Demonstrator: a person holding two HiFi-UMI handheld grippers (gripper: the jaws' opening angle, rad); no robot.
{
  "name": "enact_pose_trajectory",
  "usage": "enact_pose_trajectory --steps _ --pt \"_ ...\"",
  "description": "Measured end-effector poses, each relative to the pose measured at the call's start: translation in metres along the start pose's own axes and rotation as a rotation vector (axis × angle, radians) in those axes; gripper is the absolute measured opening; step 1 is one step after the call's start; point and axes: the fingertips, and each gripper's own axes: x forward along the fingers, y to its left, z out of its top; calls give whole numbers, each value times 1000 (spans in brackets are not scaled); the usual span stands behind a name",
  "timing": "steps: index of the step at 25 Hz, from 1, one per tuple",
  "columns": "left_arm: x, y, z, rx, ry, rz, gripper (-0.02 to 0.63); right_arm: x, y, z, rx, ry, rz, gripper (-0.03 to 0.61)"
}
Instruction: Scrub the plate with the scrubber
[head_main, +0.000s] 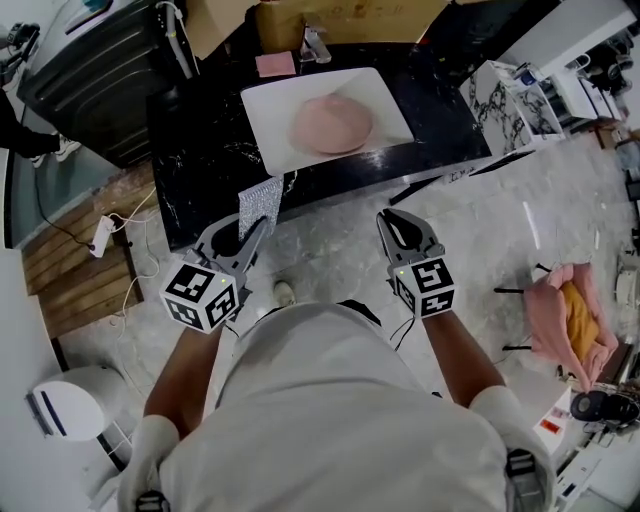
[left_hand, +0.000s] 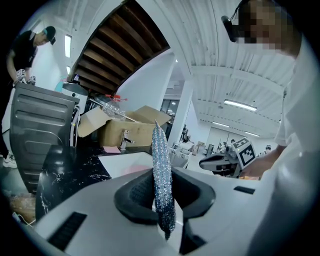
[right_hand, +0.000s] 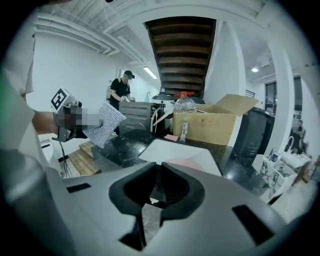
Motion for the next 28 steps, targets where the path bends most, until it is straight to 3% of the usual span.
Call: enact_pose_trajectory --steps 10,28 --pt "2 -63 -13 2 -14 45 64 -62 -4 -16 18 -64 48 34" --pt "-22 -176 -69 -7 -11 118 64 -154 8 -62 26 -144 156 5"
